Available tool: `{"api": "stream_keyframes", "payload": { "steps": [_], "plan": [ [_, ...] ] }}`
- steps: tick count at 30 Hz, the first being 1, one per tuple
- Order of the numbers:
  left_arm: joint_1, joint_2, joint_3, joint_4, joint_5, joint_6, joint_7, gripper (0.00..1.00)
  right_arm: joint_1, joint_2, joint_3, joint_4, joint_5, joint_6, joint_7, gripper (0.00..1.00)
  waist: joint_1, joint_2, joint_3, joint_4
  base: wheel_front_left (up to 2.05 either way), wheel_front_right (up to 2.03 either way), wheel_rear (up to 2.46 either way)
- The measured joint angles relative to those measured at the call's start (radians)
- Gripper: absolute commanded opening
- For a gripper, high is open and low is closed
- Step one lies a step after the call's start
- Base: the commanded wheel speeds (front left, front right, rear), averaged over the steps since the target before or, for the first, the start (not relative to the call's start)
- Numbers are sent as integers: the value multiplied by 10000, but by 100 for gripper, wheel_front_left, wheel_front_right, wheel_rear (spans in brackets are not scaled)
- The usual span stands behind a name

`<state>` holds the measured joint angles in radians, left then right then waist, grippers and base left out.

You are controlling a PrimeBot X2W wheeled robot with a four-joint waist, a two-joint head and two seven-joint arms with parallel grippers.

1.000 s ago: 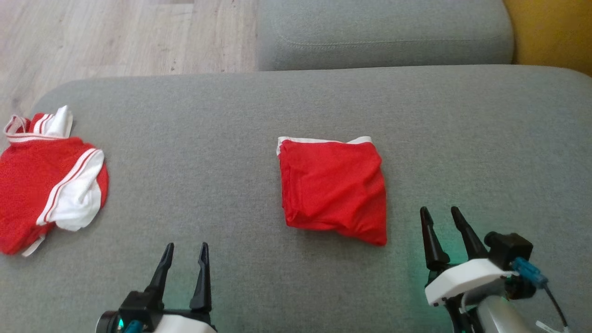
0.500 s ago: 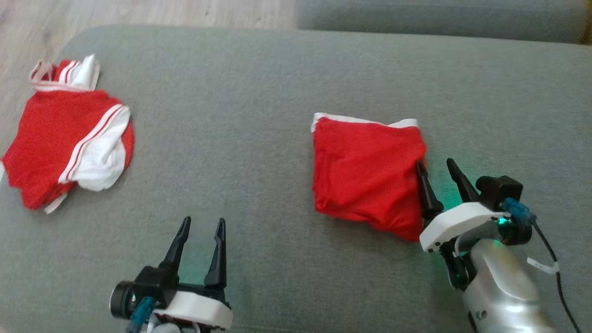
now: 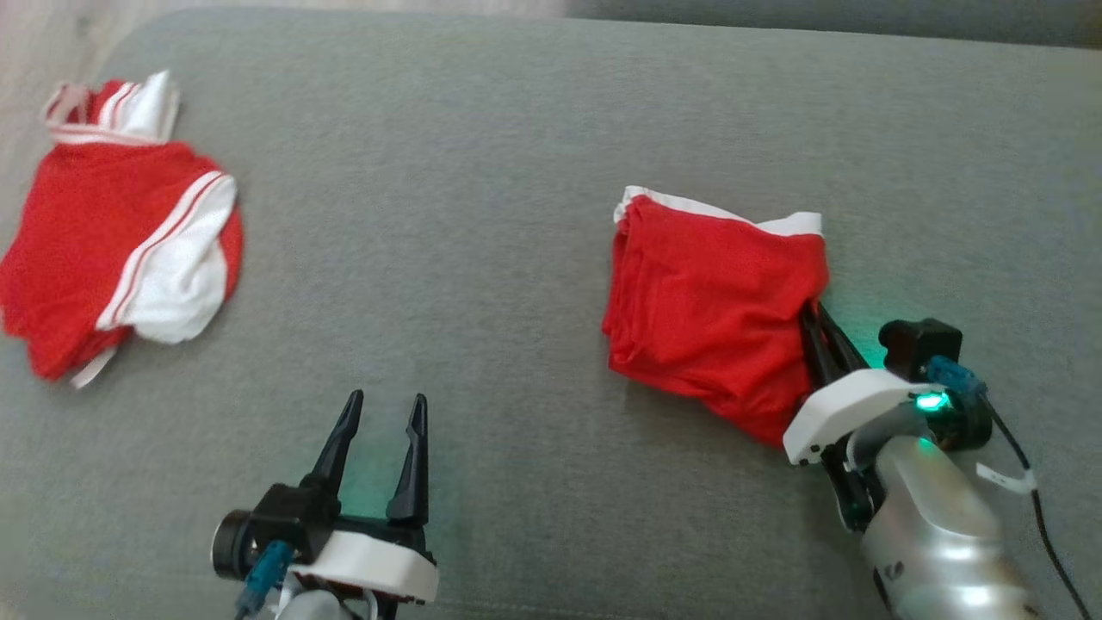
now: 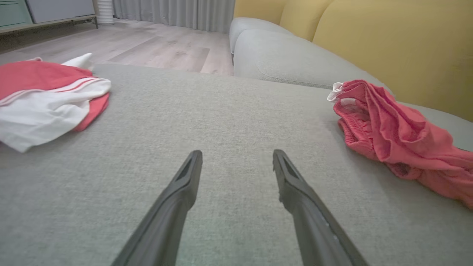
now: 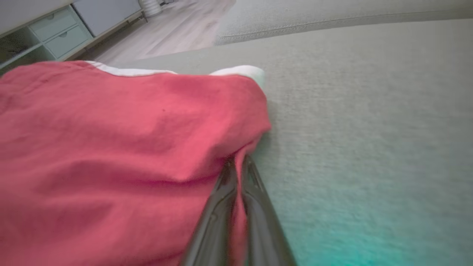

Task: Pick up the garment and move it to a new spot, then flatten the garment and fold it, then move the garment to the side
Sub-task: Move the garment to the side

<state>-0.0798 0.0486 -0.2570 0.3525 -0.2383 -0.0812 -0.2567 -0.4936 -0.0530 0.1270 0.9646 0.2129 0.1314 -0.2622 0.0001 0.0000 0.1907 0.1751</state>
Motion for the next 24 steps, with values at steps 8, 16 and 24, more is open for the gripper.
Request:
{"api": "stream_keyframes", "payload": {
  "steps": [8, 16, 24],
  "plan": [
    [-258, 2, -470, -190, 2, -224, 0, 100, 407, 0, -265, -742, -198, 0, 44, 0, -1, 0, -269, -1554, 0, 0, 0],
    [-901, 0, -1413, -320, -2, -351, 0, 100, 654, 2, 451, -1246, 412, 0, 44, 0, -1, 0, -328, -3751, 0, 0, 0],
    [-1034, 0, -2188, -314, -102, -437, 0, 100, 769, 2, 560, -1584, 802, 0, 44, 0, -2, 0, -58, -5458, 0, 0, 0]
  ]
}}
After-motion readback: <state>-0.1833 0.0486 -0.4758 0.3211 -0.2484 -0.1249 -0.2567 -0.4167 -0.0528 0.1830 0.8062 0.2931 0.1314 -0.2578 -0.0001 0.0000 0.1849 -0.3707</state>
